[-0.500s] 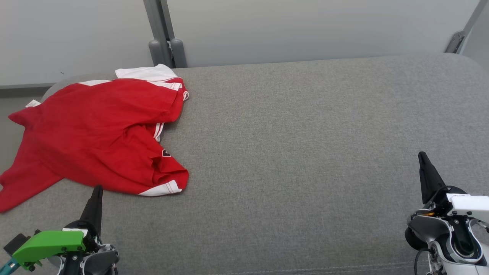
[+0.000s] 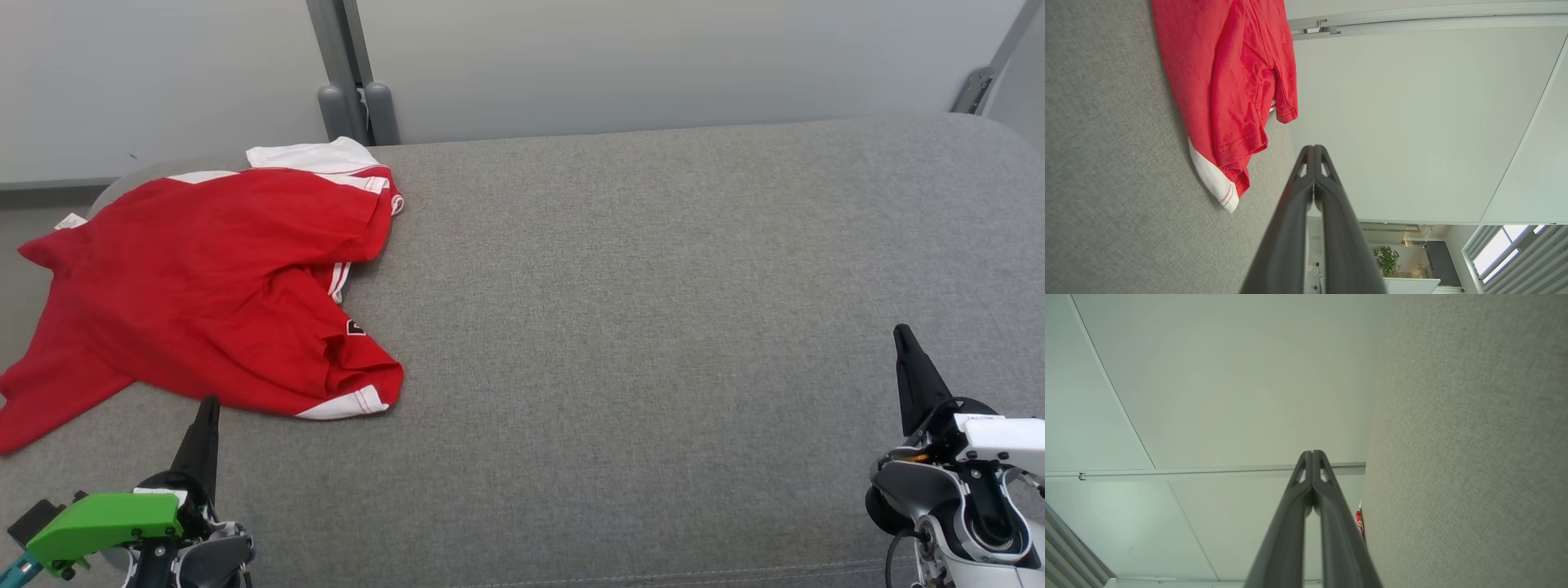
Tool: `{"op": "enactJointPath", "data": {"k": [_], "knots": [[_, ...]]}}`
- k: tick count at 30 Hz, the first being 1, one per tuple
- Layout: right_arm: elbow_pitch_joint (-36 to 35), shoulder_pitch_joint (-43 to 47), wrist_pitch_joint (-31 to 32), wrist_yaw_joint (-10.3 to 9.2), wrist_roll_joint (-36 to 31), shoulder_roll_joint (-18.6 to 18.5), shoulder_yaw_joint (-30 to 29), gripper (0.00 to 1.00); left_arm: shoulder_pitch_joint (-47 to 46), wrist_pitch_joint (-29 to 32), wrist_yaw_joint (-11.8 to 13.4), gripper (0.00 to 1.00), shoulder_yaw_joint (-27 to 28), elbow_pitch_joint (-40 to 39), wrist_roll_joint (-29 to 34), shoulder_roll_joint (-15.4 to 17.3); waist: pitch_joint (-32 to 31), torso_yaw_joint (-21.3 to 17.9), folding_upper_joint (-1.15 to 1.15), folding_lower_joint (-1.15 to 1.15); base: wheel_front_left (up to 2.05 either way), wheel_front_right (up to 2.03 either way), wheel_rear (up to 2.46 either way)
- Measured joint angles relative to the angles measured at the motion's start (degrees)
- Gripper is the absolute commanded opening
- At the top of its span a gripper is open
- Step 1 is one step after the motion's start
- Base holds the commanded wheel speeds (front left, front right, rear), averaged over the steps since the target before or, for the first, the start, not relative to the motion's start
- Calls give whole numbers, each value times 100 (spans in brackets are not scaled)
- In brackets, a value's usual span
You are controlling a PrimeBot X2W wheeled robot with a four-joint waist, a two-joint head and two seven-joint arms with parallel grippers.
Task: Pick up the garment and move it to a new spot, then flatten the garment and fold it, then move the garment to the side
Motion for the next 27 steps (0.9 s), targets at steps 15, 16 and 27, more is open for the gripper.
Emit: {"op": "enactJointPath", "data": {"k": [15, 16, 27], "knots": [[0, 0, 0, 0, 0, 0, 0, 0, 0, 1, 0, 0, 1, 0, 0, 0, 0, 0, 0, 0, 0, 0, 0], [0, 0, 0, 0, 0, 0, 0, 0, 0, 1, 0, 0, 1, 0, 0, 0, 0, 0, 0, 0, 0, 0, 0], [0, 0, 0, 0, 0, 0, 0, 0, 0, 2, 0, 0, 2, 0, 0, 0, 0, 0, 0, 0, 0, 0, 0]]}}
